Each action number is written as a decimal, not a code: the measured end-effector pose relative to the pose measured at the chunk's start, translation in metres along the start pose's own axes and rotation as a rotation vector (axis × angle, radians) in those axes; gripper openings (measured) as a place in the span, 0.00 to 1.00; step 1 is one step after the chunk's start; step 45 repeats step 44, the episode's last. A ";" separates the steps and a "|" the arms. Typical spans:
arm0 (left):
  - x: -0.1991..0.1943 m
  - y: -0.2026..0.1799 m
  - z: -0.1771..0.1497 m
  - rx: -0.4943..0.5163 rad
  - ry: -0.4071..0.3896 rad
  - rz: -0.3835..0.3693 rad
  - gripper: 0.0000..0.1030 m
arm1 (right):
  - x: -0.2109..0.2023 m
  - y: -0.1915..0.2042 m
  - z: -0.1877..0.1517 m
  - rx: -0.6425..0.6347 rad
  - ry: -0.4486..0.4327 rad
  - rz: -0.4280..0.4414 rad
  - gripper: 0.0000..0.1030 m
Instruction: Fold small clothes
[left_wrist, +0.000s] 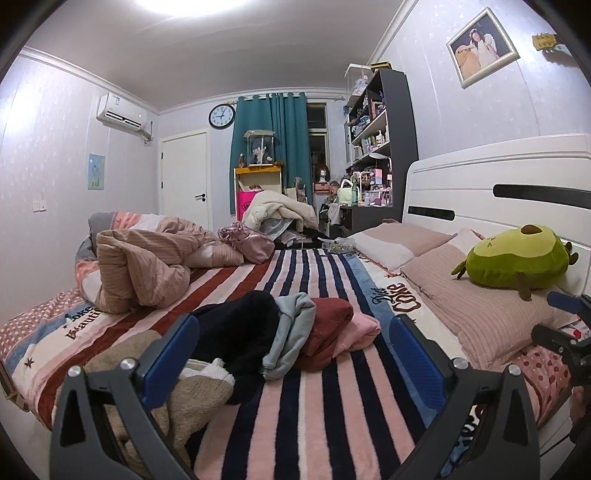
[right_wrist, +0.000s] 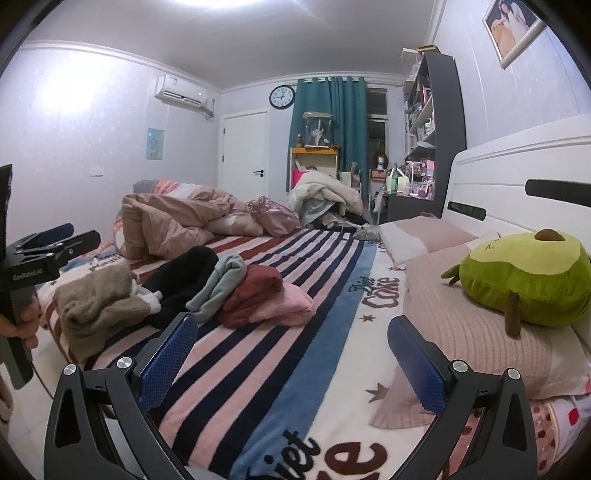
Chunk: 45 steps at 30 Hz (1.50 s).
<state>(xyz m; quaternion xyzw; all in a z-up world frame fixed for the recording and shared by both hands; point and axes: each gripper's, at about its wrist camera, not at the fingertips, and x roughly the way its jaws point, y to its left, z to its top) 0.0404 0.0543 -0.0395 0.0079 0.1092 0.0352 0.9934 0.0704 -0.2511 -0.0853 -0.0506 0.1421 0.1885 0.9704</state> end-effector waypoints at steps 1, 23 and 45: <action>0.000 -0.002 0.000 0.001 -0.004 -0.001 0.99 | 0.000 0.000 0.000 -0.001 0.000 -0.001 1.00; 0.026 -0.075 -0.005 0.041 -0.025 0.073 0.99 | 0.006 -0.055 -0.009 -0.016 -0.049 0.068 1.00; 0.003 -0.065 -0.007 0.043 -0.041 0.054 0.99 | -0.017 -0.041 -0.012 -0.017 -0.058 0.056 1.00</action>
